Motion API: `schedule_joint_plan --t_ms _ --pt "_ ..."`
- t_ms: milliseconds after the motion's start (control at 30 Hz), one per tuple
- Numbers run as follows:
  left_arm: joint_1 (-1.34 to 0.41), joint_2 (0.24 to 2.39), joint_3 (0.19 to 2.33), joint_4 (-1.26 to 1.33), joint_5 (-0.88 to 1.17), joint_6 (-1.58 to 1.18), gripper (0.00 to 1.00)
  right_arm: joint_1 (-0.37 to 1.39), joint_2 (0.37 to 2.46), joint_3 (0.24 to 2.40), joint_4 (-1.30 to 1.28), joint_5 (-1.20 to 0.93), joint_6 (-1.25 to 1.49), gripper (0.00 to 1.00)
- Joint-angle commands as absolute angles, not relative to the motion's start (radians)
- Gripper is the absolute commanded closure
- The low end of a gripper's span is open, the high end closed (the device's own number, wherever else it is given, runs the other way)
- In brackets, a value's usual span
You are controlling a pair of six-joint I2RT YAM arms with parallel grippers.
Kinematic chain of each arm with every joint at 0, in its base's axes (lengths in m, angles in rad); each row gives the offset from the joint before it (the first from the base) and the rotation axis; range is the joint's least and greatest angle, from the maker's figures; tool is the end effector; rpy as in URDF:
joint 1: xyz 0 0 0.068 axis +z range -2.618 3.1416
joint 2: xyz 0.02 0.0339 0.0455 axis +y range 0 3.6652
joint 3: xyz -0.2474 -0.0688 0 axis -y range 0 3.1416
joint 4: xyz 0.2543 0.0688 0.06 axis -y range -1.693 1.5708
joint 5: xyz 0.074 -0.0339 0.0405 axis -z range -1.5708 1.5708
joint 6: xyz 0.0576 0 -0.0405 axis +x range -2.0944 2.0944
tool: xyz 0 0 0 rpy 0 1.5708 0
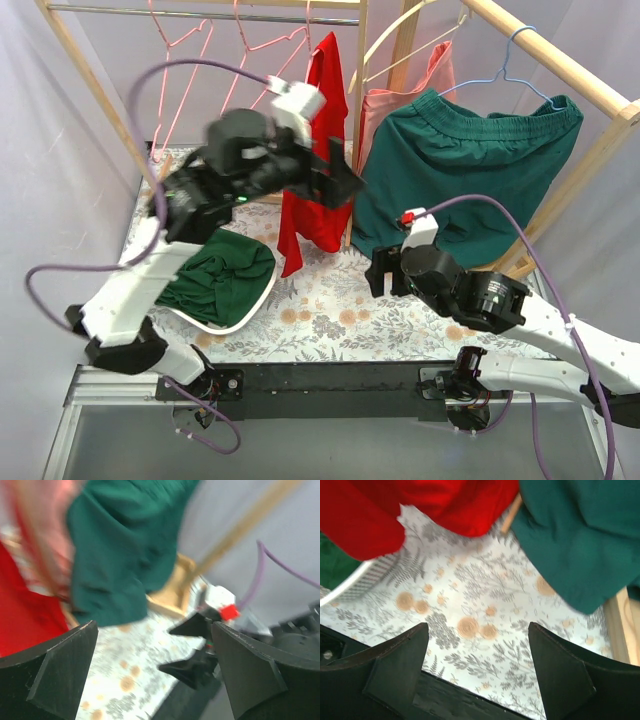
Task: Place the t-shirt on the hanger
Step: Reset both arms
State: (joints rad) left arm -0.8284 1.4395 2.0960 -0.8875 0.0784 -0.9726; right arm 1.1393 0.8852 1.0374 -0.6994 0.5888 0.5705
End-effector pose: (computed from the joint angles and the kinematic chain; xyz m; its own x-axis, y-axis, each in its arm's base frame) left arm 0.1862 -0.2096 0.5314 -0.7368 -0.4155 -0.5334 0.3148 0.4873 -0.8145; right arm 0.1168 0.1771 0.3394 -0.4840 0.0227 -0.8748 -0.3513 0.9105 0.2180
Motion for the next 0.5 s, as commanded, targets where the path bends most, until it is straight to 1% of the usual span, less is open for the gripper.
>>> schedule_joint_plan --t_ms 0,100,133,167,200,233,300,333,400,467 --pt "-0.926 1.516 1.998 -0.911 0.057 -1.005 0.02 1.141 0.795 0.928 -0.699 0.617 0.713 0.12" --pt "-0.933 1.471 1.825 -0.804 0.023 -1.072 0.02 1.141 0.749 0.839 -0.739 0.620 0.787 0.11" --pt "-0.933 1.432 1.686 -0.737 0.023 -1.092 0.02 1.141 0.727 0.819 -0.748 0.614 0.828 0.11" --pt "-0.934 1.410 1.621 -0.711 0.012 -1.147 0.02 1.140 0.718 0.774 -0.752 0.606 0.847 0.07" --pt "-0.933 1.390 1.559 -0.687 0.011 -1.179 0.02 1.140 0.707 0.753 -0.758 0.597 0.863 0.05" --pt "-0.934 1.359 1.425 -0.645 0.021 -1.195 0.02 1.141 0.686 0.732 -0.758 0.577 0.894 0.04" --pt "-0.940 1.335 1.301 -0.596 0.025 -1.270 0.02 1.141 0.667 0.683 -0.758 0.563 0.920 0.02" --pt "-0.946 1.310 1.199 -0.580 0.031 -1.288 0.02 1.141 0.654 0.672 -0.758 0.555 0.928 0.02" --pt "-0.968 1.295 1.108 -0.563 0.012 -1.351 0.02 1.141 0.644 0.654 -0.758 0.554 0.943 0.02" --pt "-0.988 1.286 1.034 -0.568 -0.053 -1.394 0.02 1.141 0.638 0.650 -0.758 0.557 0.943 0.02"
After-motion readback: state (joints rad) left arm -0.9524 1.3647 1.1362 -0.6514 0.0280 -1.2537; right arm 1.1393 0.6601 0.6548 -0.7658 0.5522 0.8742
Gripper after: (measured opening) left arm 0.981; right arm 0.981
